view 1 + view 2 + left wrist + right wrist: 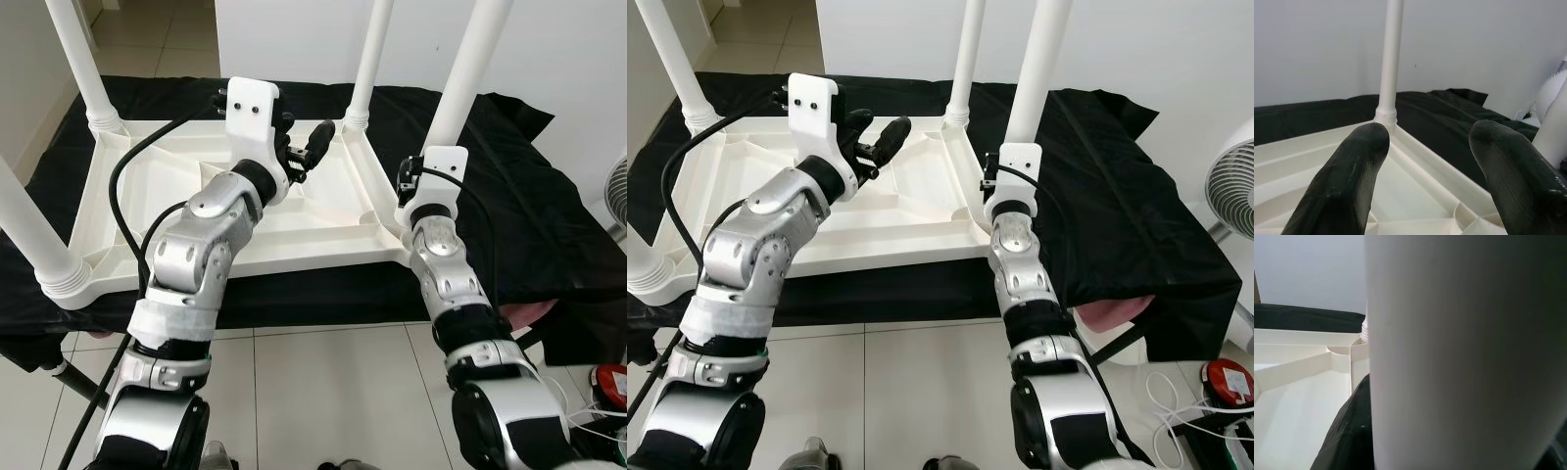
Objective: Building children table
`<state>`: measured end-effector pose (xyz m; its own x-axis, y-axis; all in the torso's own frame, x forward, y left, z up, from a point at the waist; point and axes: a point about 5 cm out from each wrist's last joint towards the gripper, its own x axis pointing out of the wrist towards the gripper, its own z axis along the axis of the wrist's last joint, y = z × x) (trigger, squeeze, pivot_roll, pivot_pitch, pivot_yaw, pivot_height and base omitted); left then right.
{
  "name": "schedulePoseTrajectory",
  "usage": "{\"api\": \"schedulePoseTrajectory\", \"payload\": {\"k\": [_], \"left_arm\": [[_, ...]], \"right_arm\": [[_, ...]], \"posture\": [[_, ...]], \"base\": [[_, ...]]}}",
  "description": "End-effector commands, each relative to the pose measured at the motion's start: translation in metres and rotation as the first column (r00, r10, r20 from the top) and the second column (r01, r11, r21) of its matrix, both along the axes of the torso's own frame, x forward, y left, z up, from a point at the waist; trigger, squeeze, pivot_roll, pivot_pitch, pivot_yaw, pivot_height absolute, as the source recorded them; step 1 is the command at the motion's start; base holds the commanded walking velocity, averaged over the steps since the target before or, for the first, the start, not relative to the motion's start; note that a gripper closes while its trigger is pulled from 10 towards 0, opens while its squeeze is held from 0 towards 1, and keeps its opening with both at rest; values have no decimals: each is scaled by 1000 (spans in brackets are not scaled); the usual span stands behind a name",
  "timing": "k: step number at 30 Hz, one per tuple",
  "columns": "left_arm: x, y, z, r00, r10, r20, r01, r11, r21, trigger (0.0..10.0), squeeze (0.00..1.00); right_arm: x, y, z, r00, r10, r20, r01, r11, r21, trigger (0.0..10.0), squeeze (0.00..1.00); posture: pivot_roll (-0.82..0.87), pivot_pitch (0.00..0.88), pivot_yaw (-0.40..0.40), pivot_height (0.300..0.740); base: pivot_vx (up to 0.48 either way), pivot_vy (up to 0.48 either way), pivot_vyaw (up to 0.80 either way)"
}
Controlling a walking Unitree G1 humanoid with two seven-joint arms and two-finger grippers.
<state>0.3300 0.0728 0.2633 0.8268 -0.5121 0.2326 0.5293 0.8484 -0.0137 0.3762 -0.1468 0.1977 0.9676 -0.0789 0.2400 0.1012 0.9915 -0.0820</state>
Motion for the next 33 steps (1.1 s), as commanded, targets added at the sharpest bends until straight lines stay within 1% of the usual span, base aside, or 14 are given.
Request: {"api": "schedulePoseTrajectory", "payload": {"k": [1, 2, 4, 6, 7, 8, 9, 10, 11, 13, 18, 23, 30, 33], "left_arm": [[-2, -6, -4, 997, -75, 9, 75, 996, 41, 10000, 0], [-3, -6, -11, 998, -66, 0, 66, 996, 62, 10000, 0], [-3, -6, -11, 998, -66, 0, 66, 996, 62, 10000, 0], [-5, -6, -19, 998, -64, 7, 63, 993, 95, 10000, 0], [-8, -9, -27, 998, -67, 20, 64, 989, 135, 10000, 0], [-8, -9, -27, 998, -67, 20, 64, 989, 135, 10000, 0], [-13, -13, -37, 995, -92, 25, 86, 980, 181, 10000, 0], [-13, -13, -37, 995, -92, 25, 86, 980, 181, 10000, 0], [-18, -18, -46, 993, -113, 29, 104, 969, 225, 10000, 0], [-21, -20, -51, 991, -128, 29, 116, 961, 250, 10000, 0], [-35, -29, -61, 969, -246, -11, 241, 939, 244, 10000, 0], [-42, -32, -65, 960, -281, -13, 275, 925, 263, 10000, 0], [-45, -34, -67, 954, -299, -17, 292, 917, 271, 10000, 0], [-45, -40, -71, 950, -310, -44, 308, 899, 310, 10000, 0]], "right_arm": [[-1, -4, 3, 1000, -1, 19, 1, 1000, -3, 10000, 0], [-4, -7, 1, 999, 12, 30, -12, 1000, -11, 10000, 0], [-4, -7, 1, 999, 12, 30, -12, 1000, -11, 10000, 0], [-8, -12, -1, 999, 26, 41, -26, 999, -22, 10000, 0], [-12, -15, -4, 998, 43, 49, -42, 999, -20, 10000, 0], [-12, -15, -4, 998, 43, 49, -42, 999, -20, 10000, 0], [-15, -18, -7, 997, 59, 54, -58, 998, -28, 10000, 0], [-15, -18, -7, 997, 59, 54, -58, 998, -28, 10000, 0], [-17, -22, -10, 996, 74, 51, -72, 997, -34, 10000, 0], [-18, -24, -12, 995, 82, 48, -81, 996, -38, 10000, 0], [-18, -35, -21, 996, 85, 14, -84, 995, -59, 10000, 0], [-16, -39, -29, 995, 100, -7, -100, 993, -61, 10000, 0], [-14, -39, -30, 992, 128, 1, -128, 992, -4, 10000, 0], [-14, -40, -17, 988, 143, 64, -148, 986, 81, 10000, 0]], "posture": [[49, 0, -70, 740], [46, 0, -67, 740], [46, 0, -67, 740], [39, 0, -62, 740], [38, 0, -61, 740], [38, 0, -61, 740], [37, 0, -59, 740], [37, 0, -59, 740], [35, 0, -58, 740], [35, 0, -58, 740], [39, 0, -56, 740], [45, 12, -55, 740], [52, 31, -53, 740], [57, 43, -53, 740]], "base": [[0, 0, 0], [0, 0, 0], [0, 0, 0], [0, 0, 0], [0, 0, 0], [0, 0, 0], [0, 0, 0], [0, 0, 0], [0, 0, 0], [0, 0, 0], [0, 0, 0], [0, 0, 0], [0, 0, 0], [0, 0, 0]]}}
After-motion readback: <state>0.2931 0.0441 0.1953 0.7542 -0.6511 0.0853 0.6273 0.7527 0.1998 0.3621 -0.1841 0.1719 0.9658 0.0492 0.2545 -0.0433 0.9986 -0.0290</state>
